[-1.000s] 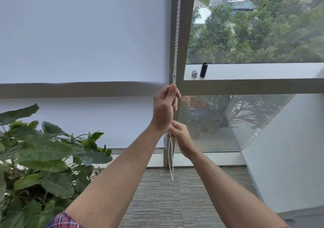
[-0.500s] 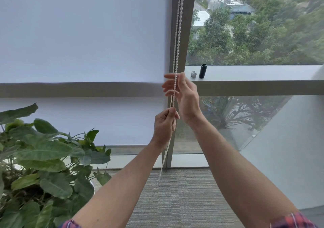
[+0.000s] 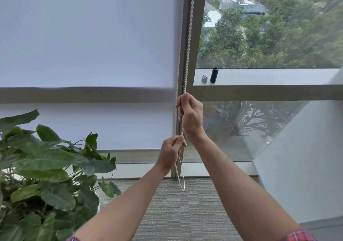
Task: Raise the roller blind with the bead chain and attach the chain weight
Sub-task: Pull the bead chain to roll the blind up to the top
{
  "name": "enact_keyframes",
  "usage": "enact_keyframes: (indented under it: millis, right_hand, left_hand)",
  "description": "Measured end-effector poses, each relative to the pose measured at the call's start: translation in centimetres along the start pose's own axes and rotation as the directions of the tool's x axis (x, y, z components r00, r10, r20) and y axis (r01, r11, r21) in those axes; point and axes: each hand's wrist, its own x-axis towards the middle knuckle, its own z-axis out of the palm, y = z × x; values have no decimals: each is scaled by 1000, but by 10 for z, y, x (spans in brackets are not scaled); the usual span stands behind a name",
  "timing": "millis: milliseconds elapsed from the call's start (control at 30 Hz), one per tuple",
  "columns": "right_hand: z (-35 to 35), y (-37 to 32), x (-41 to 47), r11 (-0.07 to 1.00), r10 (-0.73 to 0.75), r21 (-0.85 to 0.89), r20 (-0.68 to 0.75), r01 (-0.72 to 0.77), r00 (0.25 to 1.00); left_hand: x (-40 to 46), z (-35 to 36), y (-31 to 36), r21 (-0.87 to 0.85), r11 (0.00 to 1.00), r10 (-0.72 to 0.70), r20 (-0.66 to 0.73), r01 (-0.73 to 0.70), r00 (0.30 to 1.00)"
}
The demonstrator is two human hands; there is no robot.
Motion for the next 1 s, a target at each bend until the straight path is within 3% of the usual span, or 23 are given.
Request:
enact_keyframes:
  millis: [200, 333, 467, 700, 867, 1000]
  right_hand:
    - [-8, 18, -13, 998, 29, -64, -9, -30, 1000]
    - [-16, 39, -27, 993, 56, -103, -5, -56, 998]
    - [-23, 58, -40, 989, 100, -110, -4, -100, 995]
    - [-24, 68, -40, 981, 128, -147, 4, -126, 992]
    - [-25, 70, -41, 986, 118, -129, 52, -110, 992]
    - [-31, 66, -34, 966, 156, -230, 164, -116, 974]
  left_hand:
    - [4, -15, -2, 88, 996, -28, 124, 17, 992]
    - [15, -24, 17, 117, 993, -1, 52, -5, 999]
    - [25, -18, 58, -76, 994, 81, -41, -84, 996]
    - [29, 10, 117, -332, 904, 317, 94, -271, 944]
    - [31, 19, 117, -292, 905, 327, 17, -308, 945]
    - [28, 18, 113, -240, 927, 288, -44, -289, 957]
